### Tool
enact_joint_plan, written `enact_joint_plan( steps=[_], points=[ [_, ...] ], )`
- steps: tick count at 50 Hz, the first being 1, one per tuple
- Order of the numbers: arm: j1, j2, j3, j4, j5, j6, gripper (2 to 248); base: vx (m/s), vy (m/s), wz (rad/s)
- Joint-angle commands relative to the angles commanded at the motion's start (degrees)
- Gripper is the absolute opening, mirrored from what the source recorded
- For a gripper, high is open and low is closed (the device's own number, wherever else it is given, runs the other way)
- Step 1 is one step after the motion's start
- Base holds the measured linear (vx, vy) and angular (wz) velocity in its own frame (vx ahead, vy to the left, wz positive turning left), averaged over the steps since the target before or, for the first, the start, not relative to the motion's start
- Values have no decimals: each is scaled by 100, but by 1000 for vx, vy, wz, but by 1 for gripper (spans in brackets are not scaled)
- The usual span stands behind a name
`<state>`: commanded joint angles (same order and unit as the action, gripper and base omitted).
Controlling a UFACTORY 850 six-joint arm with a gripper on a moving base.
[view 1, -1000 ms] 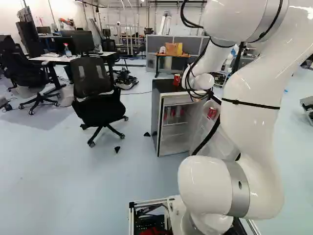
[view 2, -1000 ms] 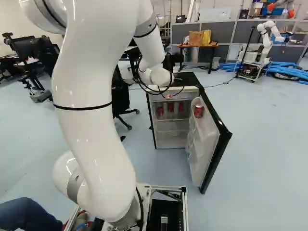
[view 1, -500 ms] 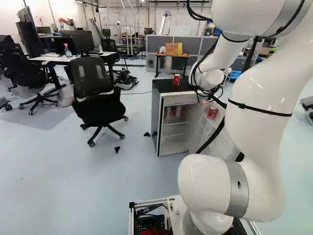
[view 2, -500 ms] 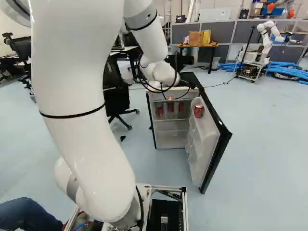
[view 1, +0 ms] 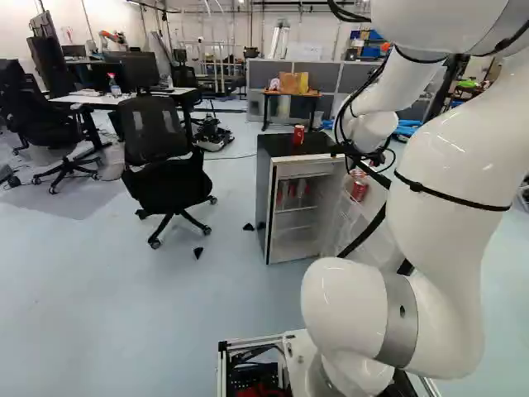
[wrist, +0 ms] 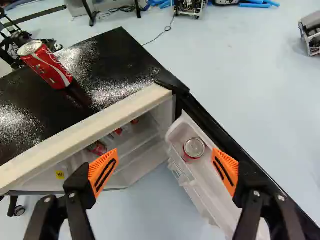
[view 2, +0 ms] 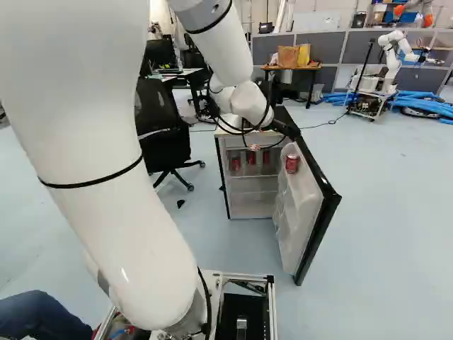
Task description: Grab a drink from the fridge
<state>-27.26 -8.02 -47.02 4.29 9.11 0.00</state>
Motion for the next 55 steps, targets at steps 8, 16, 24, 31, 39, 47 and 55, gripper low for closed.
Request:
enact_joint_plan(
  steps=[8, 16, 24, 31, 39, 47, 55],
  points=[
    [-162, 121, 15, 86, -298, 0, 247, 0, 0, 0],
    [-325, 226, 12, 152, -561, 0, 247, 0, 0, 0],
    [-487, 314, -12, 152, -727, 0, 247, 0, 0, 0],
    [-626, 377, -48, 152, -868, 0, 247, 0, 0, 0],
    [-783, 438, -100, 155, -1066, 0, 247, 0, 0, 0],
    [-939, 491, -162, 188, -1312, 0, 247, 0, 0, 0],
    [-1094, 538, -231, 233, -1568, 0, 247, 0, 0, 0]
  ],
)
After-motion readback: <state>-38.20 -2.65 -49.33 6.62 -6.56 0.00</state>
